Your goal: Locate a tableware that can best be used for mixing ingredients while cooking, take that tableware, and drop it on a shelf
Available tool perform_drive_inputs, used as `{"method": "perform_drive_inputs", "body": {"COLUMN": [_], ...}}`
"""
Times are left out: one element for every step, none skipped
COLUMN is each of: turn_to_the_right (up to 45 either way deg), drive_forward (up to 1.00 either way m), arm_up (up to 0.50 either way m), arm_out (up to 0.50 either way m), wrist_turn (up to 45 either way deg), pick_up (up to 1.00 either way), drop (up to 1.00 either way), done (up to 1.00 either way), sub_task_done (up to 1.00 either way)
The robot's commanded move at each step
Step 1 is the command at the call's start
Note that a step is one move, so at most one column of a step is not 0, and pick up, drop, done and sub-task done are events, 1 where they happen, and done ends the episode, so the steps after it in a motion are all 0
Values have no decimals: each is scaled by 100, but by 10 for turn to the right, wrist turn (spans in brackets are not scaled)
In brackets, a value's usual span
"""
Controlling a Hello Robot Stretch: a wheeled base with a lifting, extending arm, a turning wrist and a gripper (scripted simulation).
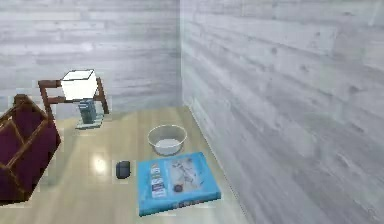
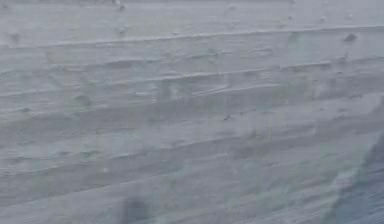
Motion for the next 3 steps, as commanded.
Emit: {"method": "perform_drive_inputs", "body": {"turn_to_the_right": [-450,-450,0], "drive_forward": [0,0,0], "arm_up": [0,0,50], "arm_out": [0,0,0], "wrist_turn": [0,0,0], "pick_up": [0,0,0], "drop": [0,0,0], "done": [0,0,0], "sub_task_done": [0,0,0]}}
